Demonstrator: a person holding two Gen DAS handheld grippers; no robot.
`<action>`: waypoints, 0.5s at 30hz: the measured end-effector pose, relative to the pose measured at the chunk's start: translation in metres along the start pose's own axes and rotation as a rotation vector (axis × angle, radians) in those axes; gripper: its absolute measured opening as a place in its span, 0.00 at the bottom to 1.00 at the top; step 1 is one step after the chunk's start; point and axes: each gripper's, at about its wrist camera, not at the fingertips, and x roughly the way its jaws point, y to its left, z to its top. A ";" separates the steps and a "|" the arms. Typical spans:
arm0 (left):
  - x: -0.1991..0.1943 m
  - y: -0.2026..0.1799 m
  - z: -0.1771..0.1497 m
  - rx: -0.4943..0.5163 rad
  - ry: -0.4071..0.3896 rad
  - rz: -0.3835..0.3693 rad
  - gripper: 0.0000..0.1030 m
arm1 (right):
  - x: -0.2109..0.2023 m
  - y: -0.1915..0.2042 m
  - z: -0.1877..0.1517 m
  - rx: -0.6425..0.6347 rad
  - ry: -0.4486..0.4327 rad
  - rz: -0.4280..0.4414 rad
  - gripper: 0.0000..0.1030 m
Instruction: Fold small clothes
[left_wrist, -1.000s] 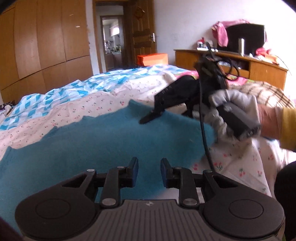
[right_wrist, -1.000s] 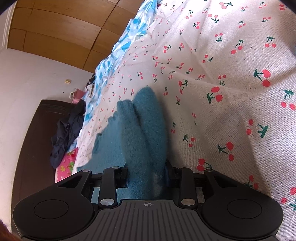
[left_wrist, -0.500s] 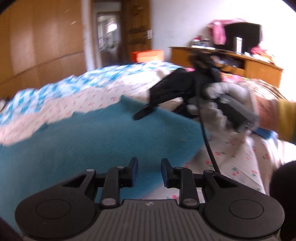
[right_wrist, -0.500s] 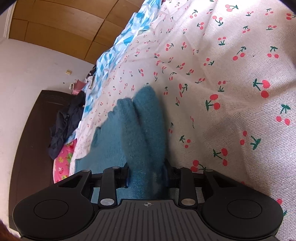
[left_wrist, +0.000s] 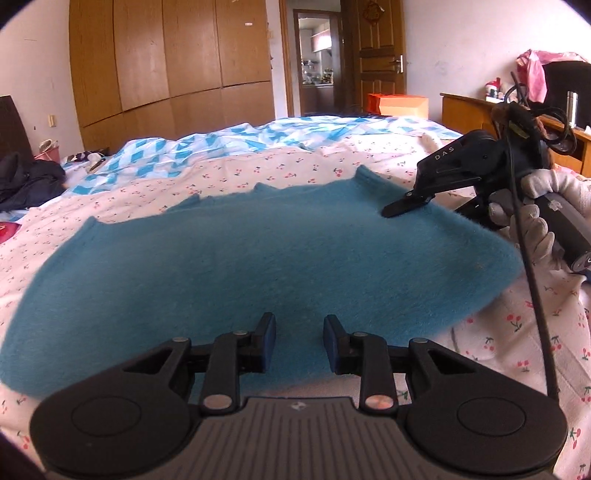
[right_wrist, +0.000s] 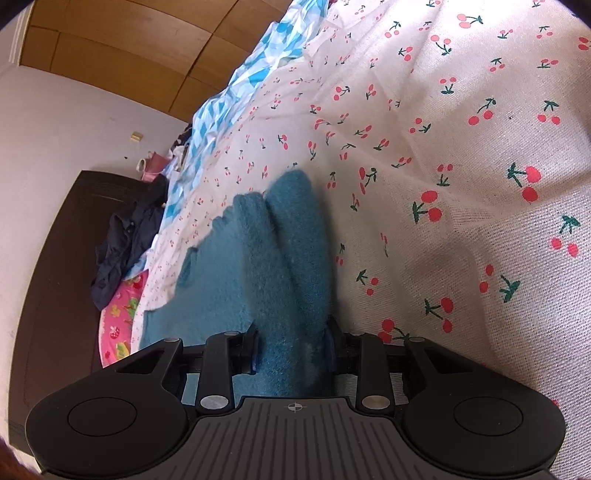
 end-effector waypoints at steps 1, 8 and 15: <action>-0.001 0.001 0.000 -0.012 0.004 0.000 0.35 | 0.000 0.000 -0.001 -0.007 -0.003 -0.003 0.28; -0.013 0.017 0.016 -0.237 0.116 -0.214 0.37 | 0.000 0.002 0.000 -0.029 -0.004 -0.017 0.28; -0.042 0.034 0.045 -0.365 0.046 -0.379 0.37 | 0.002 0.004 -0.001 -0.053 -0.014 -0.022 0.28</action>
